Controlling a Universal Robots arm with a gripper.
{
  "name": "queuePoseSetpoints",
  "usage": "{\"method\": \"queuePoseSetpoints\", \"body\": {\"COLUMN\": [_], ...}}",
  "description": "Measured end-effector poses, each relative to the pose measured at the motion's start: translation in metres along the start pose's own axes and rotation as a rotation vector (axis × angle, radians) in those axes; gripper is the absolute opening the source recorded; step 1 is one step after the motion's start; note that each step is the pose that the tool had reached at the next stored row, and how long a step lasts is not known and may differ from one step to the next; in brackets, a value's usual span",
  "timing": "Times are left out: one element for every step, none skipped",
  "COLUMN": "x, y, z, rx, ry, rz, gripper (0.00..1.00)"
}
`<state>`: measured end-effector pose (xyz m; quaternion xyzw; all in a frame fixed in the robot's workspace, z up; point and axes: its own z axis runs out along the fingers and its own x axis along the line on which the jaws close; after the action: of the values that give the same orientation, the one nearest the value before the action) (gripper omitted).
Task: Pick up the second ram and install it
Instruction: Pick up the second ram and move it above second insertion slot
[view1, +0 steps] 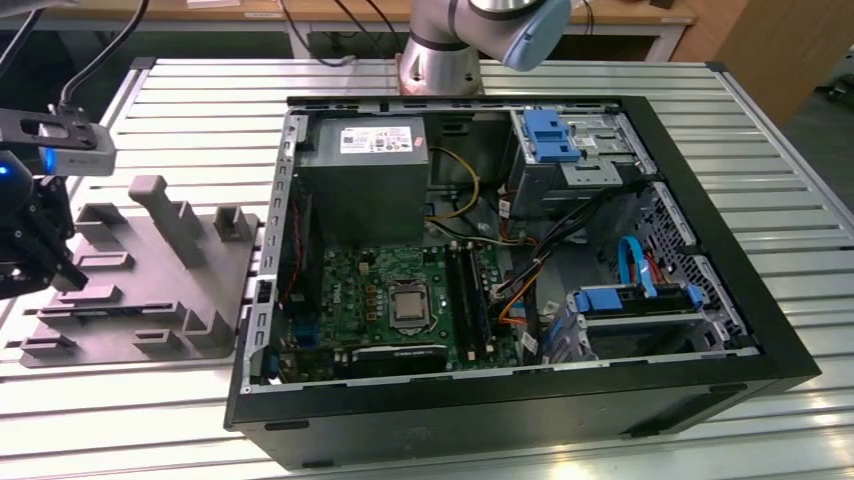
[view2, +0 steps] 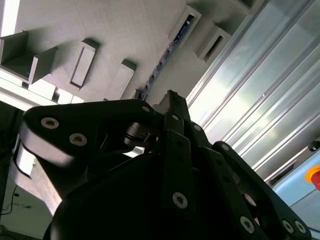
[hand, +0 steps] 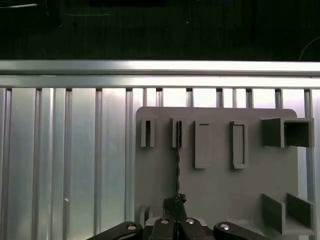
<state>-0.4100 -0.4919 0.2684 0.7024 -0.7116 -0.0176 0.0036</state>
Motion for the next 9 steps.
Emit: {"method": "queuePoseSetpoints", "body": {"x": [-0.0002, -0.0005, -0.0008, -0.0011, -0.0014, -0.0018, -0.0022, -0.0023, -0.0023], "y": [0.0007, 0.0013, 0.0019, 0.0024, 0.0026, 0.0028, 0.0028, 0.0028, 0.0028], "z": [0.0017, 0.0036, 0.0055, 0.0073, 0.0091, 0.0109, 0.0127, 0.0142, 0.0144], "rx": [-0.0001, 0.0, 0.0, 0.0, 0.0, -0.0001, 0.0, 0.0, -0.0002], "ry": [0.0001, 0.0, 0.0, 0.0, 0.0, 0.0, 0.0, 0.0, 0.0002], "rz": [0.0, 0.0, 0.0, 0.0, 0.0, 0.0, 0.0, 0.0, 0.0], "gripper": [0.1, 0.1, 0.1, 0.1, 0.1, 0.1, 0.1, 0.1, 0.1]}}
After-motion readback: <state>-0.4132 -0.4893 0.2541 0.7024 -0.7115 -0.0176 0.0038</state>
